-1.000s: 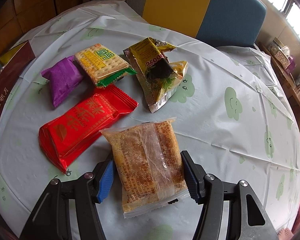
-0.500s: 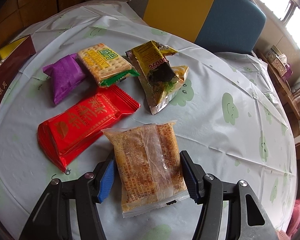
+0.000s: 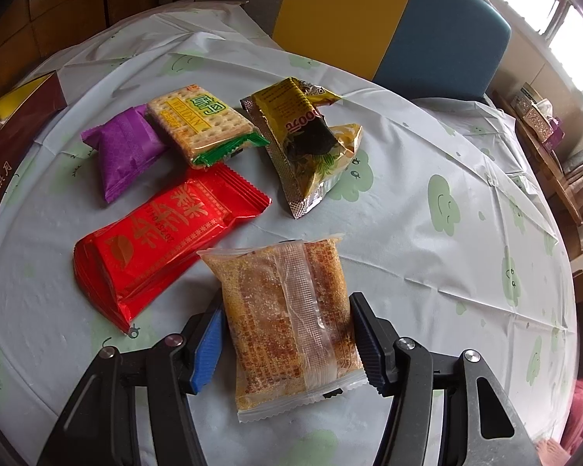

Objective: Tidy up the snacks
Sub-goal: 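Carry the clear biscuit packet into the gold tin with the right gripper and release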

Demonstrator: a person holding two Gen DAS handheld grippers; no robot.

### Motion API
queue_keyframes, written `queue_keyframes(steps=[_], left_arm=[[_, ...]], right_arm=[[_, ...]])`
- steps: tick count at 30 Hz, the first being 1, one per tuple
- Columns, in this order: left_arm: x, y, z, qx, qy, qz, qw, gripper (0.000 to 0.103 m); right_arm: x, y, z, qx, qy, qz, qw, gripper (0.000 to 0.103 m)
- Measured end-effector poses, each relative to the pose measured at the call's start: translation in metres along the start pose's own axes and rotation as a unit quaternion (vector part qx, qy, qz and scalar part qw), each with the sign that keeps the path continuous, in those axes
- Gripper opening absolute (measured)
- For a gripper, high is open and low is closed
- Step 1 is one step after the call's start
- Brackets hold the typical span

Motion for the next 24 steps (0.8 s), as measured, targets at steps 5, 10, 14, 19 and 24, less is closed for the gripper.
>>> queue_keyframes(steps=[5,10,14,19,24], left_arm=[[-0.005,0.002,-0.003,0.0,0.004,-0.007,1.0,0.069],[-0.01,0.005,-0.003,-0.005,0.006,-0.012,0.9999,0.069],[-0.012,0.006,0.0,-0.01,0.007,-0.017,0.9998,0.069],[-0.017,0.008,0.0,-0.01,0.004,-0.022,0.9997,0.069],[-0.022,0.01,0.002,-0.012,0.001,-0.027,0.9996,0.069]], right_arm=[[0.01,0.0,-0.002,-0.024,-0.024,0.031,0.999,0.06],[0.013,-0.002,-0.028,-0.008,-0.042,0.055,0.998,0.06],[-0.007,-0.017,-0.062,0.037,-0.073,0.046,0.996,0.06],[-0.067,-0.042,-0.096,0.081,-0.134,-0.001,0.988,0.06],[-0.143,-0.064,-0.113,0.1,-0.188,-0.056,0.975,0.06]])
Point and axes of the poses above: each gripper's, at about its wrist camera, not at the fingertips, and z roughly the way its jaws point, x to its right, y to its underside, the point moved 3 cm from there along z, roughly the way its jaws point, and after that the axes turned 5 degrees about -y, right-handed, at the moved point
